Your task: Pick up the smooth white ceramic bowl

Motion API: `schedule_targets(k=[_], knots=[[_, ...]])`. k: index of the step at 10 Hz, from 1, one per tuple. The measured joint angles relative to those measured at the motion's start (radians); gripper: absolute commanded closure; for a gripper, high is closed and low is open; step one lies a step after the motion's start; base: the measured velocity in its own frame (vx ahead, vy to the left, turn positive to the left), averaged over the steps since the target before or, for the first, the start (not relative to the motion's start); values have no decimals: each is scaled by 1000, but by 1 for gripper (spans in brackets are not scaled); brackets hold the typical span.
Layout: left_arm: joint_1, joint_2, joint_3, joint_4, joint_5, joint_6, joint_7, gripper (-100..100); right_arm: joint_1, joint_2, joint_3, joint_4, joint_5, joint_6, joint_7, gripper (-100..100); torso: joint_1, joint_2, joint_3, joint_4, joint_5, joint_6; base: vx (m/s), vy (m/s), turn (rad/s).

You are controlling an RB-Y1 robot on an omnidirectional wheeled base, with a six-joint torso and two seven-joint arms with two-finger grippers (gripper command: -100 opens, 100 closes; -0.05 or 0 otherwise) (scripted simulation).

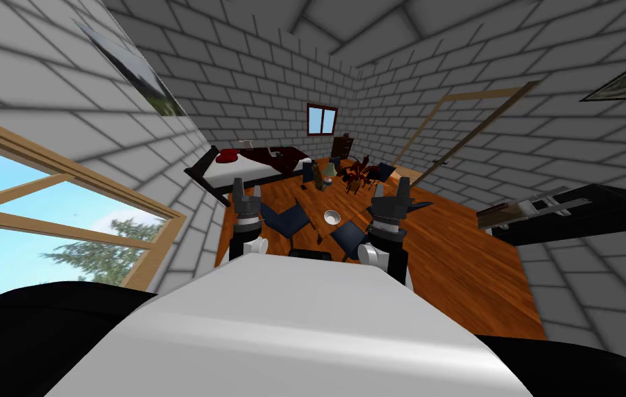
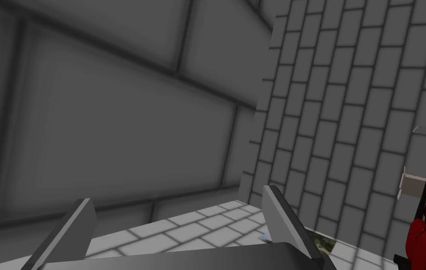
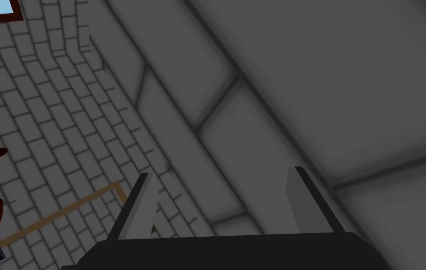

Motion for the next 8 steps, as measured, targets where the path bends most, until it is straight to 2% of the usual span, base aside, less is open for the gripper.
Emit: schedule_targets(k=[4, 5, 7, 8], knots=[[0, 0, 0, 0, 0, 0, 0, 0, 35, -61, 9, 70, 34, 67, 20, -100, 4, 1, 1, 0, 1, 0, -21, 58, 198], [0, 0, 0, 0, 0, 0, 0, 0, 59, -81, 9, 87, 41, 79, 24, -100, 4, 2, 1, 0, 1, 0, -13, 38, 83], [0, 0, 0, 0, 0, 0, 0, 0, 55, -103, -1, 110, 48, 117, 28, -100, 2, 1, 1, 0, 0, 0, -16, 36, 232], [0, 0, 0, 0, 0, 0, 0, 0, 51, -120, -6, 141, 57, 140, 33, -100, 2, 1, 1, 0, 0, -1, -13, 31, 83]])
